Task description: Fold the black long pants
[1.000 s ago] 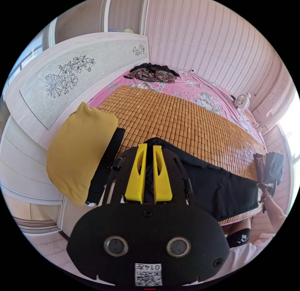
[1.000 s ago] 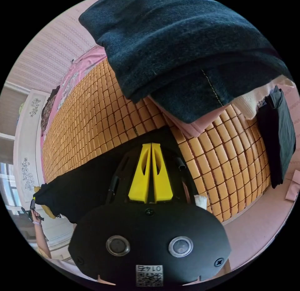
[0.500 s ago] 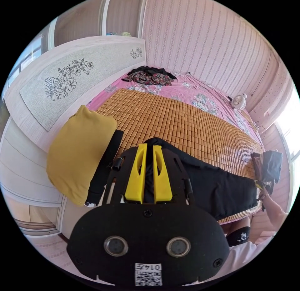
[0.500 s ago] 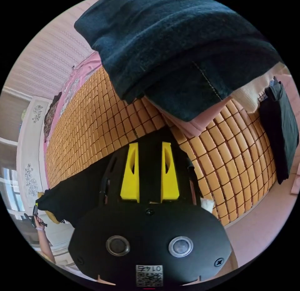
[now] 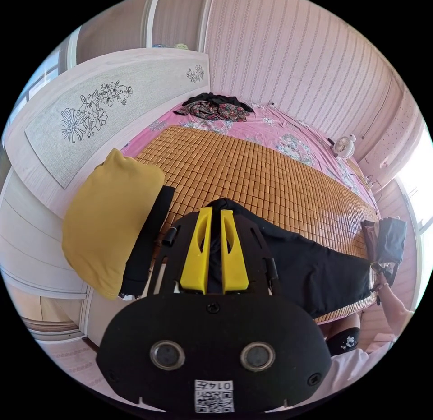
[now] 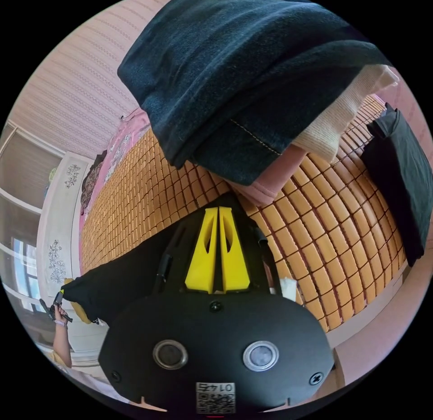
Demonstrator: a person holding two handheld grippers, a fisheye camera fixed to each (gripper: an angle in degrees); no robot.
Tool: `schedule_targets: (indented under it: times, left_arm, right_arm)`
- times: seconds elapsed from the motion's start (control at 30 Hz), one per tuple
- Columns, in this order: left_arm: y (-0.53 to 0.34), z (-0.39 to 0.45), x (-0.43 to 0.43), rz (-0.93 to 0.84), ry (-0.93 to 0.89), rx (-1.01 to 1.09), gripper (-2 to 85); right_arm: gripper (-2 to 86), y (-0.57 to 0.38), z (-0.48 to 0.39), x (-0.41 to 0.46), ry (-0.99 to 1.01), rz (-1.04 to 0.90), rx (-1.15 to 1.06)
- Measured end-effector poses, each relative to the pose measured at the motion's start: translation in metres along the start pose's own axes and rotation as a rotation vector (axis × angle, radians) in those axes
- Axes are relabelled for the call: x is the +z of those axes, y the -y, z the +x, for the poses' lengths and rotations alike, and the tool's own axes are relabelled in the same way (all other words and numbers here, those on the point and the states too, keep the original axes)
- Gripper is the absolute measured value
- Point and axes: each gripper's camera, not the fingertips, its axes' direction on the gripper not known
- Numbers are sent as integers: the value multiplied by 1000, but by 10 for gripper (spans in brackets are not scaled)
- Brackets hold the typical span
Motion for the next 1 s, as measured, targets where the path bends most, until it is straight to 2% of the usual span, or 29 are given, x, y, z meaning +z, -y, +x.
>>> schedule_targets:
  times: [0.2, 0.33, 0.47, 0.57, 0.7, 0.83, 0.93, 1.0]
  left_arm:
    - [-7, -13, -5, 39, -20, -18, 35]
    - [-10, -21, -16, 76, -47, -13, 34]
    - [-29, -44, -41, 153, -87, -29, 34]
    - [-64, -68, -55, 182, -122, -63, 36]
    - [-135, -102, -58, 160, -122, -159, 50]
    - [-191, -125, -38, 42, -76, -288, 62]
    - [-221, -136, -22, -59, -57, -364, 62]
    - [-233, -137, -17, -104, -33, -384, 54]
  right_arm:
    - [-4, -25, 8, -49, 123, 99, -24]
    - [-5, -49, 14, -119, 350, 254, -47]
    - [-5, -109, 40, -216, 505, 478, -97]
    - [-4, -172, 75, -267, 489, 572, -87]
    - [0, -238, 120, -271, 334, 466, 19]
    - [9, -282, 155, -219, 183, 213, 177]
    - [15, -294, 165, -194, 198, 155, 271]
    - [16, -291, 157, -186, 208, 149, 258]
